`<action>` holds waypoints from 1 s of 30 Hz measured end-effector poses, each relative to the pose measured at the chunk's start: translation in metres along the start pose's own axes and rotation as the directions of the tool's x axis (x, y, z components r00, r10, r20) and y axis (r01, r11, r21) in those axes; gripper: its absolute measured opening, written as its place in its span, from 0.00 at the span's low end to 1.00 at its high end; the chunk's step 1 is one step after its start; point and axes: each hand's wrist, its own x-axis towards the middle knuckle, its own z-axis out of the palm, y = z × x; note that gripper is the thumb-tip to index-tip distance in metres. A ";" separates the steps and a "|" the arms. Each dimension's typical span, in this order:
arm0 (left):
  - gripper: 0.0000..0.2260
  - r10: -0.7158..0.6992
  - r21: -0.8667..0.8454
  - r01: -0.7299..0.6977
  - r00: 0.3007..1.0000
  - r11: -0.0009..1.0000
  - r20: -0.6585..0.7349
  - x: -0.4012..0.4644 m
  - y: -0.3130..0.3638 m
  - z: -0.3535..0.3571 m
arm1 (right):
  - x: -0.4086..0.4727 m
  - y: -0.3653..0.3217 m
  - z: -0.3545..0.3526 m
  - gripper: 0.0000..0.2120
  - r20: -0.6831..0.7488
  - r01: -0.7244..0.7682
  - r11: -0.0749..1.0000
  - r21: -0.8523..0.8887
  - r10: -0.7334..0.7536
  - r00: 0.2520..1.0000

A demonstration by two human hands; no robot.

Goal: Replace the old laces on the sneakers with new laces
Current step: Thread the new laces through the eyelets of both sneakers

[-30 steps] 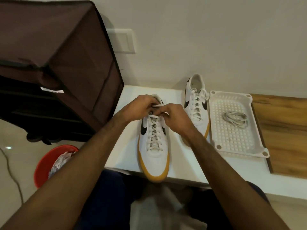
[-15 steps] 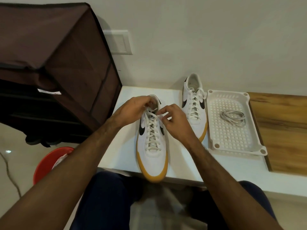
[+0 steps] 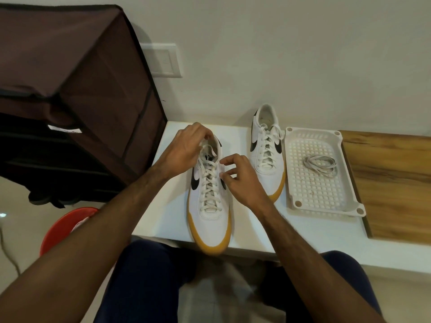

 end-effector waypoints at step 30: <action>0.35 -0.775 -0.554 0.742 0.580 0.377 0.250 -0.077 -0.003 0.035 | 0.056 -0.014 0.097 0.44 0.136 -0.117 0.960 -0.256 0.155 0.979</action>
